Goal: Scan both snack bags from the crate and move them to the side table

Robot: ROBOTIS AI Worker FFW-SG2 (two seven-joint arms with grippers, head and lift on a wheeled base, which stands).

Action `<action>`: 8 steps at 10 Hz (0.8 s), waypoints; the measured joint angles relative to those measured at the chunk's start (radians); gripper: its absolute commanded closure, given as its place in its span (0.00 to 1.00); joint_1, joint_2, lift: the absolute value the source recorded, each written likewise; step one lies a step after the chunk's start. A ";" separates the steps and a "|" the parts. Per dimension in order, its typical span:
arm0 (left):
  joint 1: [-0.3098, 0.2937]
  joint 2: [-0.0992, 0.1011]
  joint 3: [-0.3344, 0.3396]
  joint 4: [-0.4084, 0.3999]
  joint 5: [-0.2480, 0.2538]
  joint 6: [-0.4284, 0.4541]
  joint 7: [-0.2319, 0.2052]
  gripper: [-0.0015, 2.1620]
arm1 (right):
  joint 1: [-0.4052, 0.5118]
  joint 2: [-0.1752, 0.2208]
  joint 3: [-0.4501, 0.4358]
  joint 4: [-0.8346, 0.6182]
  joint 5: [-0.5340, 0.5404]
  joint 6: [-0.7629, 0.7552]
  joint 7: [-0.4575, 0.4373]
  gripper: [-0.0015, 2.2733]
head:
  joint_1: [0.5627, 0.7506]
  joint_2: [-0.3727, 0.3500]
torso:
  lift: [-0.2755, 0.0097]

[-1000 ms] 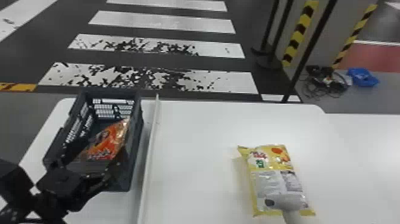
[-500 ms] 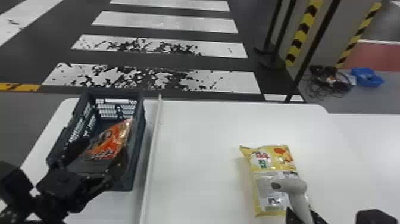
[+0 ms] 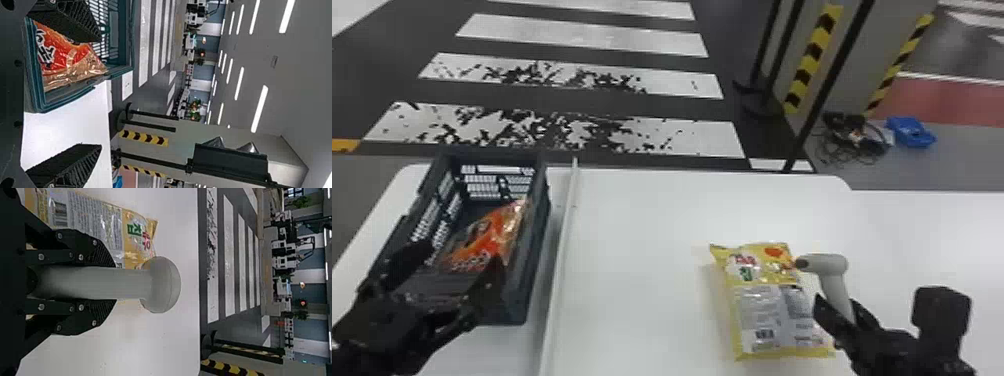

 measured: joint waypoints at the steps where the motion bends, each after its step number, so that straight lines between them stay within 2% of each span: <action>1: 0.000 -0.006 0.000 -0.001 -0.004 0.000 0.000 0.01 | -0.038 -0.022 -0.023 0.050 -0.015 0.001 0.011 0.99 | 0.70 0.23 | 0.63; 5: 0.018 -0.023 0.020 -0.036 -0.011 0.006 0.000 0.01 | -0.216 -0.122 -0.057 0.358 -0.049 -0.061 0.111 0.99 | 0.70 0.13 | 0.63; 8: 0.033 -0.030 0.027 -0.045 -0.011 0.006 -0.002 0.01 | -0.283 -0.161 -0.054 0.511 -0.054 -0.114 0.115 0.99 | 0.70 0.07 | 0.63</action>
